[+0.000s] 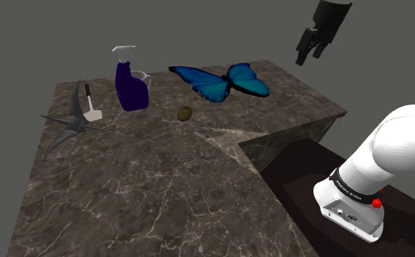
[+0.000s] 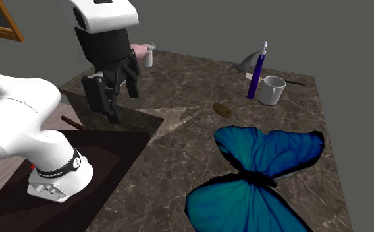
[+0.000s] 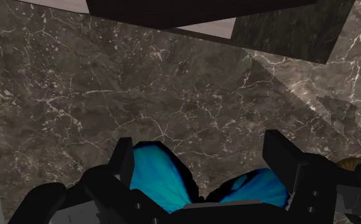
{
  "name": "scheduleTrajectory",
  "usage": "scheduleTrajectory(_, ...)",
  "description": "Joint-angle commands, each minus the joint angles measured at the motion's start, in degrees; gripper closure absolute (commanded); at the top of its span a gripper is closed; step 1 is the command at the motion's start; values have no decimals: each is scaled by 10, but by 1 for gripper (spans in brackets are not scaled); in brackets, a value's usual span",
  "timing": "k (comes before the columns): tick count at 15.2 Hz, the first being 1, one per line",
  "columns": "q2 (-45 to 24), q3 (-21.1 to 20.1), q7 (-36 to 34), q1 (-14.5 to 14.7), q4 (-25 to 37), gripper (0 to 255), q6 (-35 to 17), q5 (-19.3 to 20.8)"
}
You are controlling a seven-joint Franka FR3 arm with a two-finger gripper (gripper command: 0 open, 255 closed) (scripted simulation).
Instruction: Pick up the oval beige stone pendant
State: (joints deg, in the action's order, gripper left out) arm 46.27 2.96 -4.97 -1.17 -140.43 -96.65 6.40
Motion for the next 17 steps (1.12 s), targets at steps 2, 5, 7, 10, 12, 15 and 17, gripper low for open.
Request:
scheduleTrajectory(2, -12, -10, -16, 3, -2, 0, -11, -8)
scheduleTrajectory(5, -54, -38, -63, 11, -1, 0, -44, -30)
scheduleTrajectory(7, -85, -57, -94, 16, 4, 0, -67, -43)
scheduleTrajectory(10, -137, -83, -139, 21, 17, 0, -99, -59)
scheduleTrajectory(12, -174, -100, -168, 25, 30, 0, -120, -67)
scheduleTrajectory(15, -233, -124, -212, 28, 55, 0, -149, -75)
scheduleTrajectory(17, -275, -138, -241, 30, 76, 0, -166, -78)
